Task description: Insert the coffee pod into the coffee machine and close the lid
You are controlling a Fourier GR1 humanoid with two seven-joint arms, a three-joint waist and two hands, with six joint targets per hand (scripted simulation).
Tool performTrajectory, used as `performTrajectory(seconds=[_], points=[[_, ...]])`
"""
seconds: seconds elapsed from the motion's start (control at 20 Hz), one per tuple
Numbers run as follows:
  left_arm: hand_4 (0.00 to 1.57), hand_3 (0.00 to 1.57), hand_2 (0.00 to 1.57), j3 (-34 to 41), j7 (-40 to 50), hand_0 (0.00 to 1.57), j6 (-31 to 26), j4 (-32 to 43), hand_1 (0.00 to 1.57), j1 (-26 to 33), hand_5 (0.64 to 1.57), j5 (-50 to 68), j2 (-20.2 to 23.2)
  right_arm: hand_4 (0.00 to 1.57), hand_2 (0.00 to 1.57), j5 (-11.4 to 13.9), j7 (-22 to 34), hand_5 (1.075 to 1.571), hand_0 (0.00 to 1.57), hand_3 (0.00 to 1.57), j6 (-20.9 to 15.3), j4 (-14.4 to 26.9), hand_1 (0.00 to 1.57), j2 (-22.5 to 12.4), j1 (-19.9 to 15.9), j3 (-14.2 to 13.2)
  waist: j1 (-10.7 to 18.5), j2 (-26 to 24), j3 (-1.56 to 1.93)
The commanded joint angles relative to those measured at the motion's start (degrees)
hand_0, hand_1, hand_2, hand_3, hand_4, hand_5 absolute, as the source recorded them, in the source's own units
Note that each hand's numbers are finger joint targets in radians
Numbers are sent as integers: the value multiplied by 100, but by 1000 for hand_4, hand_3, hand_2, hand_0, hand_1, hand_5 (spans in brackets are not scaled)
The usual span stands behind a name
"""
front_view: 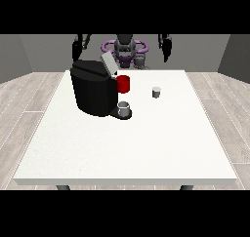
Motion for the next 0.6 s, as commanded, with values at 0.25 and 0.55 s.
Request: performTrajectory(seconds=[0.25,0.55], points=[[0,0,0,-11,-487,0,-313,111,0,231,1571,-169,103,128,0,-121,499,1571,0,0,350,-71,0,51,209,120,74,-331,27],[0,0,0,330,-45,0,-382,832,0,-487,1571,-571,761,145,0,-134,-189,1571,0,0,-429,-225,0,579,-58,-55,-337,45,27]])
